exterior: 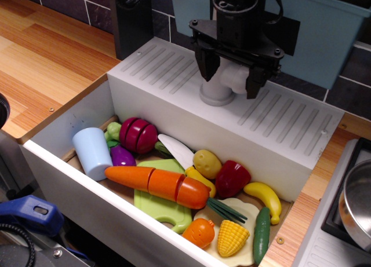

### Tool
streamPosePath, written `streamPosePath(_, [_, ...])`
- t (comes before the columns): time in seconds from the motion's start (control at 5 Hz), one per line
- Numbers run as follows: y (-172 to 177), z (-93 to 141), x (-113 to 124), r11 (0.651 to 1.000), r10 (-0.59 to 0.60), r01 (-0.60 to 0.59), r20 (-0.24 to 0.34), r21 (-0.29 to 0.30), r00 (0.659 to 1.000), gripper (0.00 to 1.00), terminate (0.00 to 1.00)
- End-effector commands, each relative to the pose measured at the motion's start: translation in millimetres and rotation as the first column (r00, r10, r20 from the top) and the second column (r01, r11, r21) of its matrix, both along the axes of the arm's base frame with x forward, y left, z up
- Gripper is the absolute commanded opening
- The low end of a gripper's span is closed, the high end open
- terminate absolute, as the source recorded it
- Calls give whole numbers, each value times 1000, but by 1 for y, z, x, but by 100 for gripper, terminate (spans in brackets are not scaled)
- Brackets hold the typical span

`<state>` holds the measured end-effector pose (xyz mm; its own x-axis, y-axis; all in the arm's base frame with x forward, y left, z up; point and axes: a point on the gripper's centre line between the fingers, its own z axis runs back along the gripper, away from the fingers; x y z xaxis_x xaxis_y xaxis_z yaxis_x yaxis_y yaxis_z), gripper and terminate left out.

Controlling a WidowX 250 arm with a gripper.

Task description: Turn lever vertical to front

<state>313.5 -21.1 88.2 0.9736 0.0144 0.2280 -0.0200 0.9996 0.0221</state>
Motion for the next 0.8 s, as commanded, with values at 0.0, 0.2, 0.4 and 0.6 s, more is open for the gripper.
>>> streamPosePath(0.0, [0, 0, 0, 1000, 0, 0, 0, 0, 1000, 100, 0])
streamPosePath(0.2, [1, 1, 4, 998, 4, -8, 79, 60, 997, 100, 0])
streamPosePath(0.4, [4, 8, 17, 996, 13, -24, 129, 81, 992, 100, 0])
streamPosePath(0.6, [9, 13, 31, 998, 14, -26, 180, 66, 984, 100, 0])
